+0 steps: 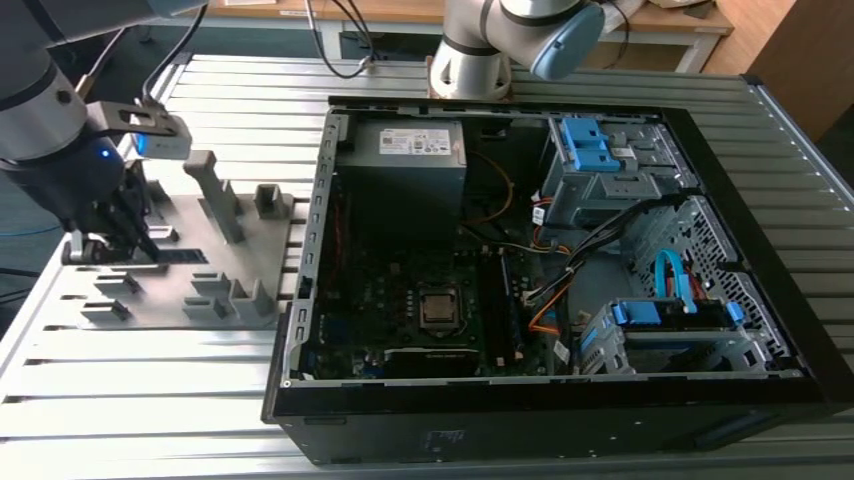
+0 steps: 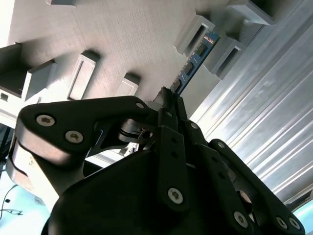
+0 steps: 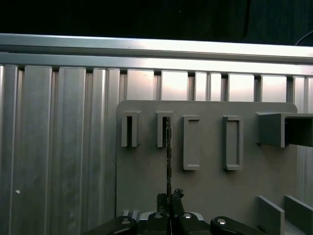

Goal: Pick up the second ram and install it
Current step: 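Pick up the second ram and move it above second insertion slot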

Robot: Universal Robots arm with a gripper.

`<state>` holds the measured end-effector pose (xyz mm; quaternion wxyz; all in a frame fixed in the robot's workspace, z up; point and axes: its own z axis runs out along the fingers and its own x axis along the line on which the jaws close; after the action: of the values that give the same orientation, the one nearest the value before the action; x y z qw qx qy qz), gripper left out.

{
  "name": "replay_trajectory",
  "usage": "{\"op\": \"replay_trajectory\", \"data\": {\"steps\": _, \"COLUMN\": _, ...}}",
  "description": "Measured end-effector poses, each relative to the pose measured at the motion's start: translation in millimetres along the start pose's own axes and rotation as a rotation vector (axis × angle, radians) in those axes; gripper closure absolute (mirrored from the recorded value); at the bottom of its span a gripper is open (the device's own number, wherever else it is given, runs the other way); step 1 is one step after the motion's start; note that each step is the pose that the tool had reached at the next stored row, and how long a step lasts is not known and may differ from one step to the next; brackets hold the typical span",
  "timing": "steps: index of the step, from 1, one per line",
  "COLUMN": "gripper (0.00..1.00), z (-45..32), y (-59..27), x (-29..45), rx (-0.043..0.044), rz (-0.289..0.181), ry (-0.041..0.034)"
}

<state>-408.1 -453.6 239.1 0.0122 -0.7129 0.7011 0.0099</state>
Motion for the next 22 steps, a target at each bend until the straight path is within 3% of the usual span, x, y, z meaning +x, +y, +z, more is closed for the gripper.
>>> {"op": "replay_trajectory", "data": {"steps": 15, "gripper": 0.86, "z": -1.6, "y": 0.0, "x": -0.1, "rx": 0.0, "rz": 0.0, "ry": 0.0}}
{"op": "replay_trajectory", "data": {"steps": 22, "gripper": 0.86, "z": -6.8, "y": 0.0, "x": -0.3, "rx": -0.0001, "rz": 0.0, "ry": 0.0001}}
